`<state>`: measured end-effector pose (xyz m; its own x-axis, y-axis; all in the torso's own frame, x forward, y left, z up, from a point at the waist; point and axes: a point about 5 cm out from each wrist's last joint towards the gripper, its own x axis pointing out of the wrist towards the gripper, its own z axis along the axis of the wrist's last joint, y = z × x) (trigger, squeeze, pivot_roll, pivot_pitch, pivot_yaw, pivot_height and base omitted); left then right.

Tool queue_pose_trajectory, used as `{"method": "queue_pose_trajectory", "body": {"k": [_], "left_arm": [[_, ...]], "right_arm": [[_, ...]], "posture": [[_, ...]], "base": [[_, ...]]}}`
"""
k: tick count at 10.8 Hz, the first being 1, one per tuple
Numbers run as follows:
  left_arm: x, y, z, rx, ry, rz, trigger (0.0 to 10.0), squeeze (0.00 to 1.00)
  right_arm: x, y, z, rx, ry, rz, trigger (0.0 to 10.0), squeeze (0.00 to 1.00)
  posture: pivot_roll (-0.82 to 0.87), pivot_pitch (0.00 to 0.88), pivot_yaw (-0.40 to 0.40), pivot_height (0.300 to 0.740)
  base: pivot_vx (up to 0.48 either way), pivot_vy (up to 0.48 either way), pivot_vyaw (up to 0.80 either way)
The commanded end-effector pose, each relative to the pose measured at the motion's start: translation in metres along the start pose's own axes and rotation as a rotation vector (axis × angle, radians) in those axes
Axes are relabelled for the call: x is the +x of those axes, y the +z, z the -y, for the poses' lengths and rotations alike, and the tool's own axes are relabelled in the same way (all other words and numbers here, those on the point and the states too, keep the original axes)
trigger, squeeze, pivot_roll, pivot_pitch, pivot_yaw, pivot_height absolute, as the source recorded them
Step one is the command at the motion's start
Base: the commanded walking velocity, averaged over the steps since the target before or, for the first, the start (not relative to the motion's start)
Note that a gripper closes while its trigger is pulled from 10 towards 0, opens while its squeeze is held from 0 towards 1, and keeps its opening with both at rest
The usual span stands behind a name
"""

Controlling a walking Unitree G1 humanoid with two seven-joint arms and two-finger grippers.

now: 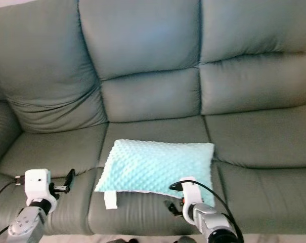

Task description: Move the pillow to the sofa

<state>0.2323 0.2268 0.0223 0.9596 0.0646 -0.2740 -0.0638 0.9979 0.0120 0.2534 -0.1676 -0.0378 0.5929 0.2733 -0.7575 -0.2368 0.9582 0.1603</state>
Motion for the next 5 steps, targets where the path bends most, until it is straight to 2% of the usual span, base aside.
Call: {"method": "queue_pose_trajectory", "body": {"k": [1,3,5], "left_arm": [[-0.005,-0.003,-0.011,0.027,0.020,-0.024,10.0,0.00],[-0.009,-0.002,-0.014,0.038,0.018,-0.029,10.0,0.00],[-0.010,-0.002,-0.017,0.049,0.021,-0.036,10.0,0.00]], "right_arm": [[0.002,-0.004,-0.002,0.003,-0.004,-0.005,10.0,0.33],[0.002,-0.004,0.002,-0.025,-0.042,0.012,10.0,0.31],[-0.001,0.004,0.013,-0.058,-0.125,0.062,10.0,0.31]], "posture": [[-0.11,0.189,0.205,0.740],[-0.09,0.196,0.218,0.740],[-0.09,0.197,0.224,0.740]], "base": [[0.000,0.000,0.00],[0.000,0.000,0.00],[0.000,0.000,0.00]]}}
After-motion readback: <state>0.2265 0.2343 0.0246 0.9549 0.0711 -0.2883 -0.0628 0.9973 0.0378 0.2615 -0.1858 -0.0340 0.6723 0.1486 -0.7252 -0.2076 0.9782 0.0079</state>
